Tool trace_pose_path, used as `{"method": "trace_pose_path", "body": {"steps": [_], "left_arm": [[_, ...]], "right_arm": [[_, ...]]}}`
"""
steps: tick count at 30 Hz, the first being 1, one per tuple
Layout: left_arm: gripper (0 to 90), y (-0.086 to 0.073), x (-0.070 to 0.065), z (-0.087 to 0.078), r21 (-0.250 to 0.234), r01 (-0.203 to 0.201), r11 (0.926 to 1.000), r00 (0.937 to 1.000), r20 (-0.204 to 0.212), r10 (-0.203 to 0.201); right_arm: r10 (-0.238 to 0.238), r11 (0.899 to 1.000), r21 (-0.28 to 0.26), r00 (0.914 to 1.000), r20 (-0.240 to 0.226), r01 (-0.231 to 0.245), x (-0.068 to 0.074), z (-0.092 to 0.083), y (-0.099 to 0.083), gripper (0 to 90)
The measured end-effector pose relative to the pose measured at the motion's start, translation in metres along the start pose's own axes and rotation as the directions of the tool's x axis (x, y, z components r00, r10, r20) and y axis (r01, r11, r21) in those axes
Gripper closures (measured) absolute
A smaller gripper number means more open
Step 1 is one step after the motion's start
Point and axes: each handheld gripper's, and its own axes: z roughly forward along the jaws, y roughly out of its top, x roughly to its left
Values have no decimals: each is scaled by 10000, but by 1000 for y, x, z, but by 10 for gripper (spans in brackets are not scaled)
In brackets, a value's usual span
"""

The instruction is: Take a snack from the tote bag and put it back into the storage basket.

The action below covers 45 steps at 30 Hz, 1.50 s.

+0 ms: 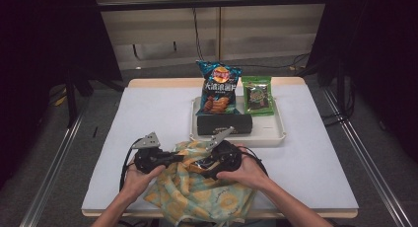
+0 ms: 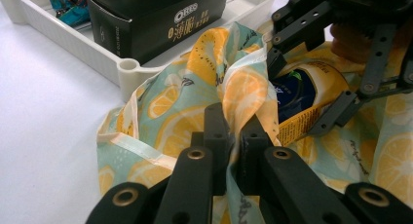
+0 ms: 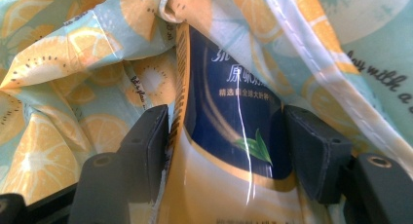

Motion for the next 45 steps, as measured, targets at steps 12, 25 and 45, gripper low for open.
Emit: {"method": "trace_pose_path", "body": {"steps": [12,25,45], "left_arm": [[886,1,2,-5,-78,-72,9999,9999,-107,71],[887,-5,9,-9,102,221,9997,9993,-305,-217],[873,-5,6,-3,189,304,9994,9995,-132,-301]], "right_arm": [[-325,9992,230,9989,-343,333,5,-7,-8,388],[-411,9978,482,9960,-790,450,2,-26,-29,374],[-584,9931,948,9927,-1058,685,2,-4,12,332]]}}
